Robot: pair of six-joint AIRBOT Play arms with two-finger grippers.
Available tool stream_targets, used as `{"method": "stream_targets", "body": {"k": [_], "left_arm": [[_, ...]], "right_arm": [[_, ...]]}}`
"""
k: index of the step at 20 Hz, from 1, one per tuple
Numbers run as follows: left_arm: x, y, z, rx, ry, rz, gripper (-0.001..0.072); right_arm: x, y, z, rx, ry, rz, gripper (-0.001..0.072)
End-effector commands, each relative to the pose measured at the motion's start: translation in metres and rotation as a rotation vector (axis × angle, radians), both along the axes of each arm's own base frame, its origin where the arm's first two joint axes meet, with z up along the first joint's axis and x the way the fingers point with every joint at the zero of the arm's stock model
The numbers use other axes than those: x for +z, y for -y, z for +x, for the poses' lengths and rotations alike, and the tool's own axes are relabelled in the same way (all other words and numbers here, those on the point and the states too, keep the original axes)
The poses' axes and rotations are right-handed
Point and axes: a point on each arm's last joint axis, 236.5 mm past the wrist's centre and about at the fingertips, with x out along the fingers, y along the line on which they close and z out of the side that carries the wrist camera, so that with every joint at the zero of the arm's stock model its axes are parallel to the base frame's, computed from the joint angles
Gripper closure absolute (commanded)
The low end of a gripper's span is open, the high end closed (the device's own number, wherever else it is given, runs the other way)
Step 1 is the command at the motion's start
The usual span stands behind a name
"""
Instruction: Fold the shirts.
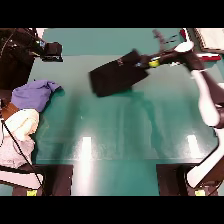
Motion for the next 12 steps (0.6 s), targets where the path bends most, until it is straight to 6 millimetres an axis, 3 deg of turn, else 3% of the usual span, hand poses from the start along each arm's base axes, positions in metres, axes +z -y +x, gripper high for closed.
{"method": "stream_targets", "body": {"k": [1, 4, 7, 9, 12], "left_arm": [[0.002, 0.003, 0.002, -0.003, 0.011, -0.011, 0.0681], [0.006, 0.009, 0.005, -0.005, 0.028, -0.040, 0.0681], [0.013, 0.021, 0.006, -0.019, 0.039, -0.099, 0.0681], [0.016, 0.029, 0.003, -0.033, 0.036, -0.125, 0.0681], [0.017, 0.038, 0.002, -0.050, 0.040, -0.128, 0.0681]], "right_arm": [[0.032, 0.150, -0.015, -0.265, 0.024, -0.137, 0.0693], [0.061, 0.266, -0.044, -0.510, 0.061, -0.167, 0.0694], [0.084, 0.366, -0.075, -0.747, 0.116, -0.195, 0.0693], [0.088, 0.408, -0.094, -0.843, 0.125, -0.206, 0.0694], [0.091, 0.444, -0.109, -0.930, 0.139, -0.219, 0.0693]]}}
